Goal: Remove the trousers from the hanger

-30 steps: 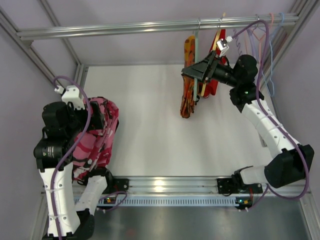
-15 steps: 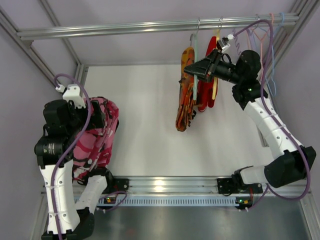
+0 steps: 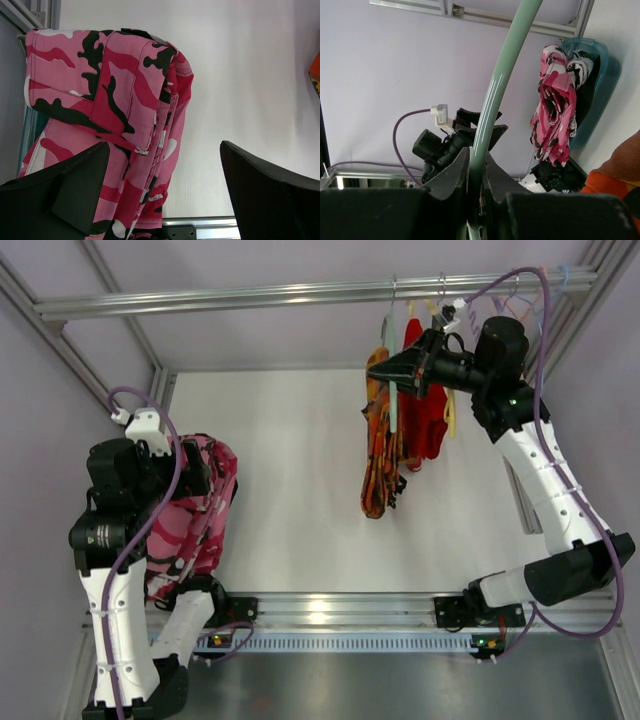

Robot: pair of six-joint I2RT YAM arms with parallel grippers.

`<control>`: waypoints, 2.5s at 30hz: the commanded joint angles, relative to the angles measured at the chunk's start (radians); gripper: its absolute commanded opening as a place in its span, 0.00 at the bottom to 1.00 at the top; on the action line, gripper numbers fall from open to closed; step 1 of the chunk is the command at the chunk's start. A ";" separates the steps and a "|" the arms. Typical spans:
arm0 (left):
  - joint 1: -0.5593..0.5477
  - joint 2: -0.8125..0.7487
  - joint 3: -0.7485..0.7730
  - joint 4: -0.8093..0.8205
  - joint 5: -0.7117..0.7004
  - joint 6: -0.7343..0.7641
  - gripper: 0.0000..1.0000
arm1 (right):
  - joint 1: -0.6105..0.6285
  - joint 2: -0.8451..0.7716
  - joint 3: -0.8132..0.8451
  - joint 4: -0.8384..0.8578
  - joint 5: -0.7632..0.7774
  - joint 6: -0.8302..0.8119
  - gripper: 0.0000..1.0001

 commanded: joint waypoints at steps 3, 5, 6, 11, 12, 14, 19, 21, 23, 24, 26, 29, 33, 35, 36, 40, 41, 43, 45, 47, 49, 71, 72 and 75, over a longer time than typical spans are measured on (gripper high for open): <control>0.001 0.001 0.010 0.060 0.003 -0.012 0.98 | 0.000 0.004 0.216 0.001 0.069 -0.024 0.00; 0.001 0.001 0.008 0.060 0.006 -0.013 0.98 | 0.000 0.008 0.243 -0.002 0.078 -0.023 0.00; 0.002 0.001 0.008 0.060 0.008 -0.015 0.98 | 0.000 0.011 0.269 -0.016 0.083 -0.021 0.00; 0.001 0.000 0.008 0.063 0.009 -0.014 0.98 | 0.000 0.016 0.302 0.028 0.071 -0.017 0.00; 0.001 0.001 0.008 0.061 0.009 -0.014 0.98 | 0.000 0.018 0.308 0.042 0.065 -0.021 0.00; 0.002 0.001 0.011 0.063 0.009 -0.012 0.98 | 0.001 0.021 0.320 0.077 0.057 -0.020 0.00; 0.001 0.006 0.020 0.063 0.009 -0.012 0.98 | 0.006 0.031 0.391 0.077 0.060 -0.023 0.00; 0.002 0.006 0.025 0.064 0.018 -0.006 0.98 | 0.007 0.022 0.395 0.073 0.061 -0.027 0.00; 0.001 0.004 0.024 0.076 0.026 0.000 0.98 | 0.007 0.004 0.385 0.071 0.061 -0.028 0.00; 0.001 -0.003 0.024 0.083 0.050 0.017 0.98 | 0.012 -0.004 0.362 0.077 0.060 -0.031 0.00; 0.001 -0.020 0.014 0.118 0.093 0.040 0.98 | 0.015 -0.041 0.325 0.091 0.051 -0.032 0.00; 0.001 -0.077 -0.030 0.191 0.222 0.100 0.98 | 0.033 -0.105 0.206 0.155 0.025 -0.038 0.00; 0.002 -0.173 -0.128 0.318 0.397 0.123 0.98 | 0.056 -0.183 0.023 0.243 -0.006 -0.055 0.00; 0.001 -0.181 -0.170 0.349 0.492 0.123 0.98 | 0.062 -0.209 -0.008 0.266 -0.021 -0.067 0.00; 0.001 -0.169 -0.176 0.365 0.514 0.115 0.98 | 0.076 -0.219 -0.025 0.272 -0.026 -0.086 0.00; 0.001 -0.123 -0.200 0.464 0.601 0.056 0.93 | 0.133 -0.262 -0.048 0.269 -0.023 -0.138 0.00; 0.002 -0.117 -0.219 0.495 0.610 0.054 0.93 | 0.145 -0.268 -0.052 0.251 -0.012 -0.149 0.00; 0.001 -0.098 -0.236 0.588 0.647 -0.013 0.94 | 0.176 -0.285 -0.059 0.232 -0.002 -0.185 0.00; -0.001 -0.065 -0.246 0.642 0.667 -0.044 0.94 | 0.187 -0.291 -0.059 0.223 0.015 -0.196 0.00; -0.007 -0.037 -0.236 0.694 0.657 -0.049 0.94 | 0.191 -0.280 -0.046 0.223 0.021 -0.205 0.00; -0.038 0.004 -0.220 0.721 0.623 -0.014 0.94 | 0.208 -0.248 -0.019 0.223 0.020 -0.215 0.00; -0.852 0.271 -0.003 0.839 0.137 0.065 0.93 | 0.346 -0.059 0.199 0.169 0.255 -0.209 0.00; -0.869 0.279 -0.003 0.845 0.130 0.069 0.93 | 0.348 -0.058 0.202 0.171 0.256 -0.207 0.00; -0.923 0.294 -0.013 0.866 0.115 0.079 0.93 | 0.351 -0.065 0.204 0.159 0.265 -0.210 0.00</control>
